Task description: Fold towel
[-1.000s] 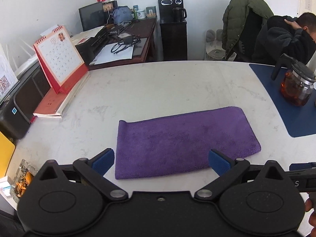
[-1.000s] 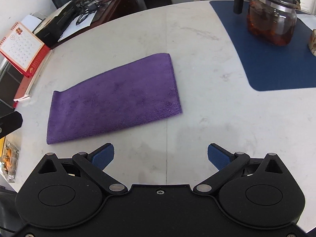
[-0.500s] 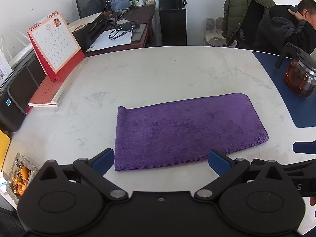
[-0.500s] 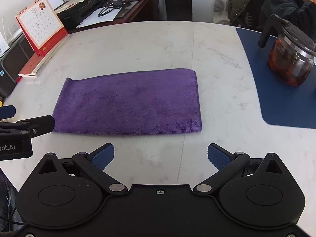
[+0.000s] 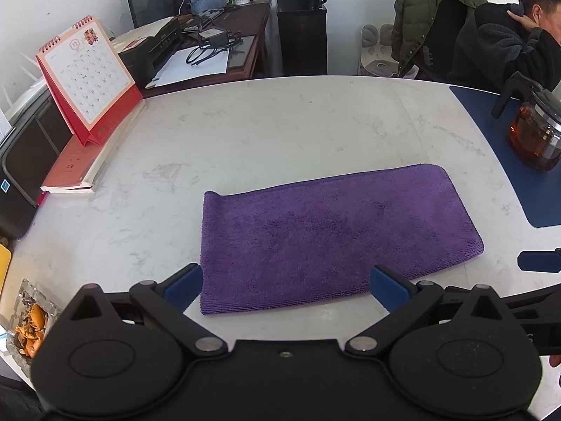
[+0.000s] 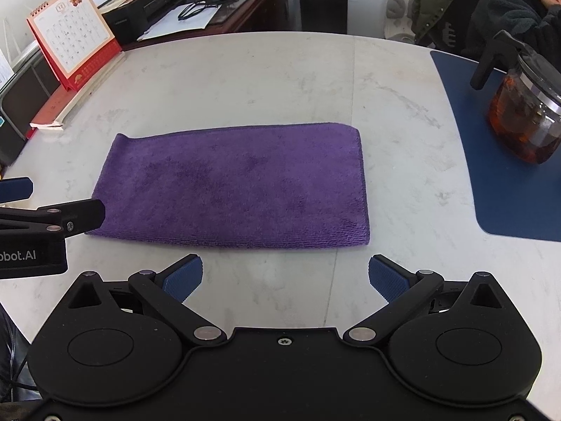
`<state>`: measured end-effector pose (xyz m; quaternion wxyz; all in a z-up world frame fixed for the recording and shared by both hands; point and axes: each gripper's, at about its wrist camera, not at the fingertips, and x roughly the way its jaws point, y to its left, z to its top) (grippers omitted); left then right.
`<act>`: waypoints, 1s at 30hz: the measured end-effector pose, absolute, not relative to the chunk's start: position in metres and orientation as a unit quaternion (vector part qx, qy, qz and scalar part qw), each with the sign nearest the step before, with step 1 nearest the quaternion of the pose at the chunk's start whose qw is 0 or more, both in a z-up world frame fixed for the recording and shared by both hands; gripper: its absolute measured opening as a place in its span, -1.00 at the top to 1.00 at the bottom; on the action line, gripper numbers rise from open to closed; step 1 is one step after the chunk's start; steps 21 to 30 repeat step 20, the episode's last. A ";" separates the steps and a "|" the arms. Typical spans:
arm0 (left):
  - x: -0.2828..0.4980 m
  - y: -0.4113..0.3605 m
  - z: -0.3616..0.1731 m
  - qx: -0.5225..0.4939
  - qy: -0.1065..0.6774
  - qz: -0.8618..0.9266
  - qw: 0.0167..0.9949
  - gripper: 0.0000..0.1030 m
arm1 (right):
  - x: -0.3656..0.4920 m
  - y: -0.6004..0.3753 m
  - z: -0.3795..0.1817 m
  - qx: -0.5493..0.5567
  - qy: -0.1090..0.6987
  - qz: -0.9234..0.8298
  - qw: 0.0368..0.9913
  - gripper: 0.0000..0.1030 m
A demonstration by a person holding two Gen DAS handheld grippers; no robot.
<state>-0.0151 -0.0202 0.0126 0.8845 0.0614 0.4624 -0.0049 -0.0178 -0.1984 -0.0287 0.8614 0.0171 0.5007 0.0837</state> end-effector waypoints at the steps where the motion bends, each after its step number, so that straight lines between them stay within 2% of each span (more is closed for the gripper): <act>1: -0.014 -0.021 0.012 0.062 0.464 -0.006 0.884 -0.97 | -0.017 -0.199 -0.029 0.018 0.501 0.083 0.861 -1.00; 30: -0.006 -0.027 0.001 0.076 0.477 -0.016 0.875 -0.97 | -0.008 -0.206 -0.037 0.028 0.518 0.074 0.852 -1.00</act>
